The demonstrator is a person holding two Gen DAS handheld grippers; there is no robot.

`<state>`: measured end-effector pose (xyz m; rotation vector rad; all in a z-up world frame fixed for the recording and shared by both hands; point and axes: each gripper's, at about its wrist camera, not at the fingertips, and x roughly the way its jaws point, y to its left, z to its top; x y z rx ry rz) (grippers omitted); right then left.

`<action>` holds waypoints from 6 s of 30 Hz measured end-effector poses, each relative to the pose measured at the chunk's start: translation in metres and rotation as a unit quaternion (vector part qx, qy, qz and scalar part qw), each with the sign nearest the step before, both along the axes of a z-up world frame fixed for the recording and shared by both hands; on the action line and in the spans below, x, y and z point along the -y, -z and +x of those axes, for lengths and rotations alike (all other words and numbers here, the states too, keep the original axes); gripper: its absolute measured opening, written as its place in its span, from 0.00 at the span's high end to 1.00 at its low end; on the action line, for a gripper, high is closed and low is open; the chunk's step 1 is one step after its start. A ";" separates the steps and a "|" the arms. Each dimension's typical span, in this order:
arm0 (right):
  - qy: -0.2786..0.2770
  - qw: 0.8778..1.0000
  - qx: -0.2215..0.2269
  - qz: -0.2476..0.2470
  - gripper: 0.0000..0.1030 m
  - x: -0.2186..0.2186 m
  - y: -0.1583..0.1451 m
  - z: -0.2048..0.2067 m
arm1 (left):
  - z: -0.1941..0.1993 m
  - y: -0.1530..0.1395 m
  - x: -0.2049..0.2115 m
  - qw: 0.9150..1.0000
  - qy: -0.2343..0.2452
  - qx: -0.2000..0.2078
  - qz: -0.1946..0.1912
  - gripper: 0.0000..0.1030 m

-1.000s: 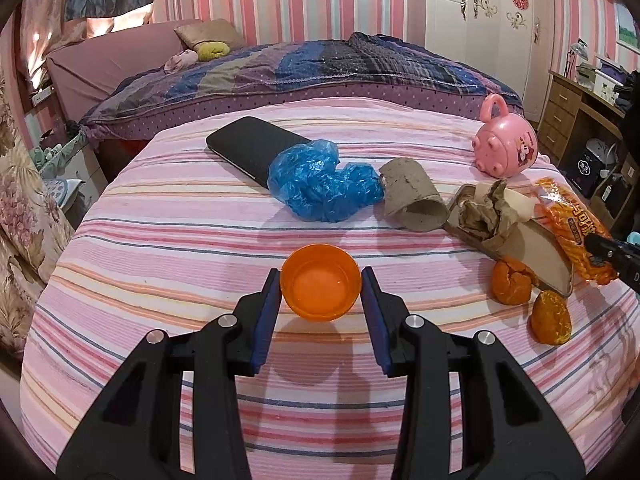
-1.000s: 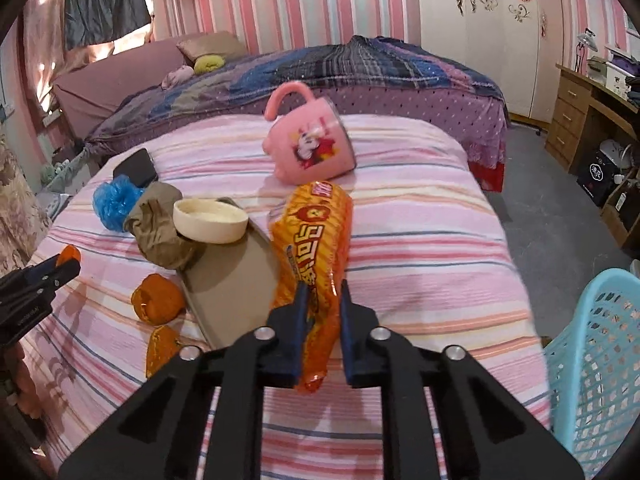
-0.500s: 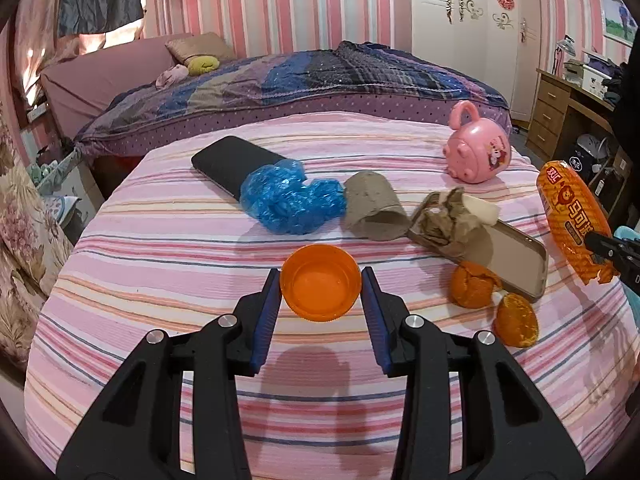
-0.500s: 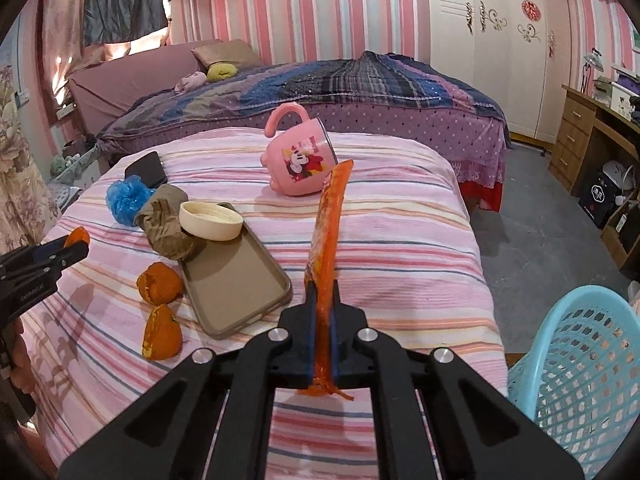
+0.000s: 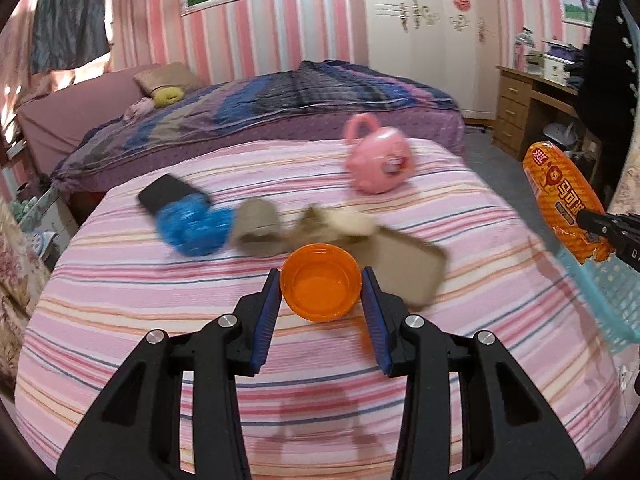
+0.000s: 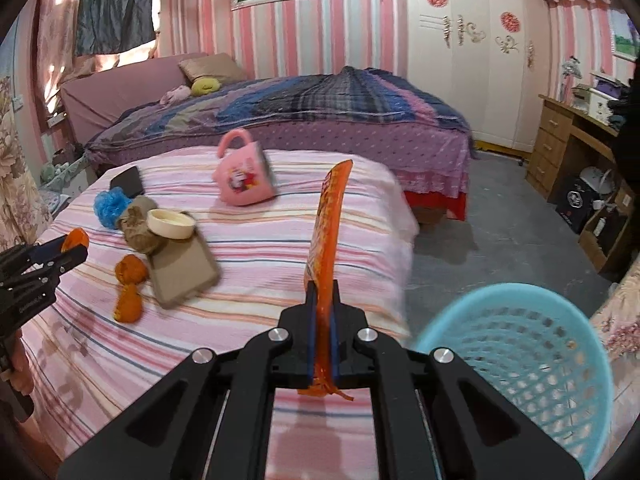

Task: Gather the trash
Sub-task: 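Carry the cap and snack bag over the blue basket and open both tools, then grasp the brown bread roll with the right tool while the left tool grasps the orange peel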

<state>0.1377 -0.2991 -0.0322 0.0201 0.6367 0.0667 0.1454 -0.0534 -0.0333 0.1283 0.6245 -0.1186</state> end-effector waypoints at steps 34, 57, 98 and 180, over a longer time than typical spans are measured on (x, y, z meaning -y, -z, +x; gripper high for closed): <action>0.142 0.990 -0.018 0.013 0.95 0.201 0.022 -0.075 | -0.033 0.014 0.288 0.987 0.160 -0.026 -0.012 0.49; 0.155 0.987 -0.024 -0.039 0.25 0.166 0.028 -0.056 | -0.007 -0.001 0.151 0.999 0.031 0.017 0.003 0.06; 0.137 0.990 0.015 -0.001 0.09 0.033 0.008 0.003 | 0.026 0.011 -0.122 0.991 -0.132 0.010 -0.015 0.05; -0.027 0.999 -0.039 -0.015 0.74 -0.054 0.026 0.027 | 0.044 0.038 -0.018 0.998 0.012 -0.061 -0.019 0.06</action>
